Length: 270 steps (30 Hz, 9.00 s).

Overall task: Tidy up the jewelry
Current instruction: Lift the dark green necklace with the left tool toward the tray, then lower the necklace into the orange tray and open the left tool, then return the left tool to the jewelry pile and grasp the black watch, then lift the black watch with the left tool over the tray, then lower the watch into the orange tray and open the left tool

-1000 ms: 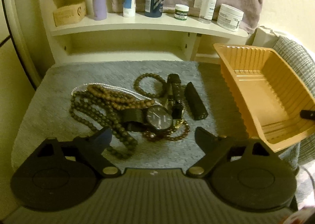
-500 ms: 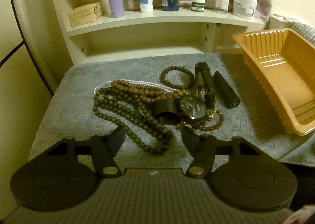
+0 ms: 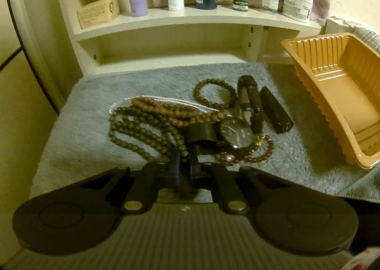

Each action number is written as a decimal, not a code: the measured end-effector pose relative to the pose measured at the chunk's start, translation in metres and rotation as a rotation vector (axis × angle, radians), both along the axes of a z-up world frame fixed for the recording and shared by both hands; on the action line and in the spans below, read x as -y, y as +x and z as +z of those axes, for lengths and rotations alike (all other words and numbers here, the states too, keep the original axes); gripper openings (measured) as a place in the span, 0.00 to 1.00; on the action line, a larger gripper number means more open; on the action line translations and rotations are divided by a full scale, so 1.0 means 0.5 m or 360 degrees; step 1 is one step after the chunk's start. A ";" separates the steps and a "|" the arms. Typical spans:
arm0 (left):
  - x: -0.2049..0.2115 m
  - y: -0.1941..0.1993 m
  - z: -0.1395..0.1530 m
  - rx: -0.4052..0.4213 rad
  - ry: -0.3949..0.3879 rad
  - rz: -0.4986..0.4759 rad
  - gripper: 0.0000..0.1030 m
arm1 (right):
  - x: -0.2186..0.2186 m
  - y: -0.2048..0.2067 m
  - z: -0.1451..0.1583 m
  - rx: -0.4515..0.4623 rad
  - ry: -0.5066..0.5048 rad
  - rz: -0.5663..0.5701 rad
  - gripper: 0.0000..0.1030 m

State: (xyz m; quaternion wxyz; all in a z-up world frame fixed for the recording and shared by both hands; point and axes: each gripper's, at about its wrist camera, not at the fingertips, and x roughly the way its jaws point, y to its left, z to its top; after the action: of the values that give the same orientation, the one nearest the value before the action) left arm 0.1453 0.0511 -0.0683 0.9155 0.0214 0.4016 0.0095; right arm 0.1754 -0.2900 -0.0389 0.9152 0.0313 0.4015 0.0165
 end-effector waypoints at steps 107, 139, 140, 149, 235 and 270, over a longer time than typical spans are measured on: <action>0.391 0.181 0.311 0.0081 0.0451 -0.1836 0.07 | -0.004 -0.004 0.017 0.0113 -0.0063 0.0100 0.04; 0.104 0.157 0.255 0.0134 0.0189 -0.0992 0.20 | -0.008 0.029 0.010 -0.0111 -0.0163 0.0283 0.04; 0.083 0.153 0.249 0.0133 0.0185 -0.0941 0.21 | -0.008 0.029 0.010 -0.0112 -0.0167 0.0288 0.04; -0.042 0.083 0.162 0.0127 0.0238 -0.0595 0.38 | -0.012 0.029 0.006 -0.0130 -0.0197 0.0310 0.04; 0.286 0.111 0.143 0.0251 0.0148 -0.1180 0.03 | 0.000 0.027 -0.004 -0.0112 -0.0154 0.0290 0.04; 0.266 0.103 0.104 0.0151 0.0113 -0.1088 0.21 | 0.001 0.028 -0.010 -0.0117 -0.0149 0.0283 0.04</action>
State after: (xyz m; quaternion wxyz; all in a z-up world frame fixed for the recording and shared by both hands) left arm 0.1967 -0.0818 -0.0163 0.8821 0.1861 0.3277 -0.2826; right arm 0.1894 -0.2903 -0.0437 0.8952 -0.0467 0.4364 0.0776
